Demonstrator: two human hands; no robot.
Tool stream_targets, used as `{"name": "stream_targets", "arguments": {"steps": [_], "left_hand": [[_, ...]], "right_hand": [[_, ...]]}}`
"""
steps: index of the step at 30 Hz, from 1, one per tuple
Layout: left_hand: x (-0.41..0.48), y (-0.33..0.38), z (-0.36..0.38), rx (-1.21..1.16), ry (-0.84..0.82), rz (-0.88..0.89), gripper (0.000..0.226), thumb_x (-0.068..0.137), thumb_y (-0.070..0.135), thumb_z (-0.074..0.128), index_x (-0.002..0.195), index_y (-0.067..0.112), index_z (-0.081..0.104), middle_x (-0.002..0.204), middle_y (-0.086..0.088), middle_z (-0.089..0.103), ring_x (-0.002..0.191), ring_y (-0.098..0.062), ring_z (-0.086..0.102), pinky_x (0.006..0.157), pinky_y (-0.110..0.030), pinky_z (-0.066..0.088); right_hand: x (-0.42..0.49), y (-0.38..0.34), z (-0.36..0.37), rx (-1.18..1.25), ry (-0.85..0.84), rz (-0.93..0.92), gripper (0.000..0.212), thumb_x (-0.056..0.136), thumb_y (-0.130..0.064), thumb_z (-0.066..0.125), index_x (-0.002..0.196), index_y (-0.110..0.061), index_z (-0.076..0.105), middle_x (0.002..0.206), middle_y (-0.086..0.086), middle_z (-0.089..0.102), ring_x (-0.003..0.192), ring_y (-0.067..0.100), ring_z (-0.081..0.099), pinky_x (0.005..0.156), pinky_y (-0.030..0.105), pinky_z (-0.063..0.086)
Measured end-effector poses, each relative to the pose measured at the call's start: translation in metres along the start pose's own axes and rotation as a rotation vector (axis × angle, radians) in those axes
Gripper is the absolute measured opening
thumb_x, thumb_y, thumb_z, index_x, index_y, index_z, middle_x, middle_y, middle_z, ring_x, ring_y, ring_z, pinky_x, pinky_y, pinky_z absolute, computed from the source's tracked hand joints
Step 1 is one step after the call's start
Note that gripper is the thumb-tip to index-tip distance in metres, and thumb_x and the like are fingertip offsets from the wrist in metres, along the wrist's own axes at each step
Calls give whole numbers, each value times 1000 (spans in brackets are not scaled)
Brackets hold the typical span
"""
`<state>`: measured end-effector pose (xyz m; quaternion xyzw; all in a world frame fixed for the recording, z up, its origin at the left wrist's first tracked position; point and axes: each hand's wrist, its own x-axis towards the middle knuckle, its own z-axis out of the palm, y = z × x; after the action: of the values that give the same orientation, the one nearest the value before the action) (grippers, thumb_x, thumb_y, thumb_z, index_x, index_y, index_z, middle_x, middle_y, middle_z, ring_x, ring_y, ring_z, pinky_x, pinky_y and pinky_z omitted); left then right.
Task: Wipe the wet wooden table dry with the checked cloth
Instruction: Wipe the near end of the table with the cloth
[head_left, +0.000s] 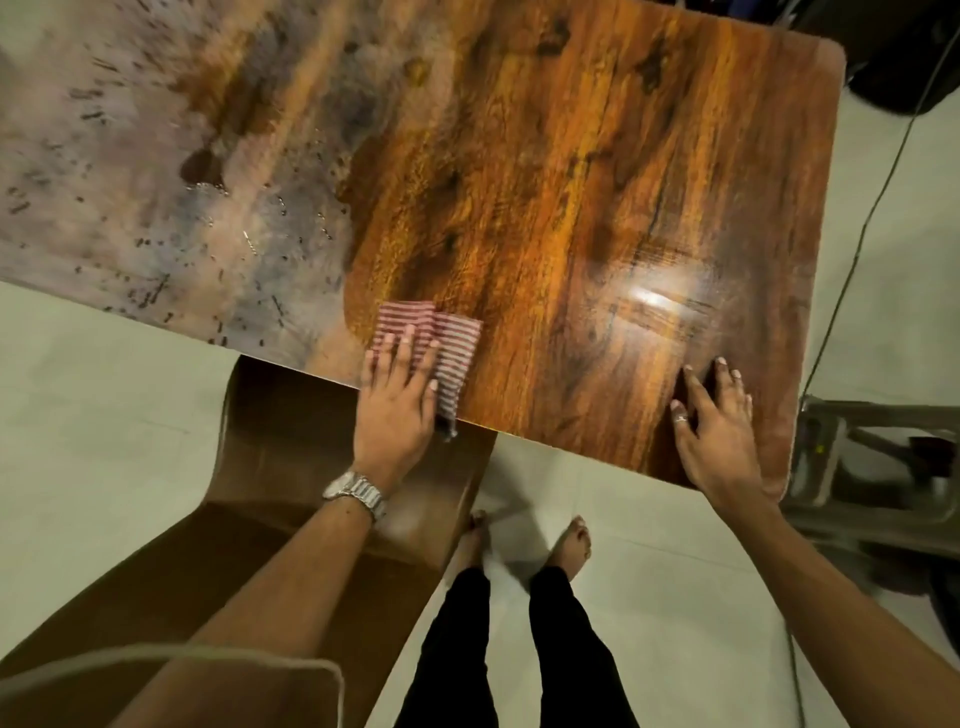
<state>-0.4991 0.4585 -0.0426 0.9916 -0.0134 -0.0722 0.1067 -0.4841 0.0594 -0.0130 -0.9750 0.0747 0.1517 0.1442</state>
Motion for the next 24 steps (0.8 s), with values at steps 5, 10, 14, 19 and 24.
{"name": "stream_targets", "arguments": {"steps": [5, 10, 14, 19, 24], "left_hand": [[18, -76, -25, 32, 44, -150, 59, 106, 42, 17, 163, 25, 15, 171, -9, 11, 158, -26, 5, 127, -53, 8], [31, -76, -21, 43, 96, -257, 61, 104, 41, 19, 162, 24, 21, 170, -10, 14, 157, -29, 9, 127, -53, 7], [51, -65, -15, 45, 118, -338, 62, 102, 42, 16, 162, 25, 16, 170, -11, 12, 157, -31, 7, 127, -53, 7], [91, -43, -20, 57, 102, -293, 64, 101, 40, 16, 162, 21, 16, 169, -15, 13, 157, -36, 7, 127, -55, 4], [146, 26, -20, 52, 88, -184, 65, 103, 41, 17, 163, 19, 13, 169, -17, 9, 156, -38, 6, 126, -57, 6]], "right_hand": [[2, -5, 5, -42, 21, 6, 59, 102, -47, 31, 156, -25, 22, 167, 9, 3, 153, 27, -3, 124, 48, 0], [12, -19, 12, -72, 59, -7, 57, 103, -43, 31, 156, -23, 25, 166, 11, 4, 153, 32, -4, 124, 53, -1], [16, -31, 18, -55, 106, 9, 53, 104, -38, 36, 154, -21, 31, 166, 14, 7, 153, 36, -3, 122, 57, -3], [16, -34, 19, -37, 127, 16, 53, 103, -38, 37, 154, -22, 31, 166, 12, 8, 153, 35, -5, 122, 58, -4], [18, -39, 8, -3, 110, 21, 52, 103, -43, 36, 152, -25, 36, 165, 9, 17, 153, 33, 4, 123, 55, 1]]}}
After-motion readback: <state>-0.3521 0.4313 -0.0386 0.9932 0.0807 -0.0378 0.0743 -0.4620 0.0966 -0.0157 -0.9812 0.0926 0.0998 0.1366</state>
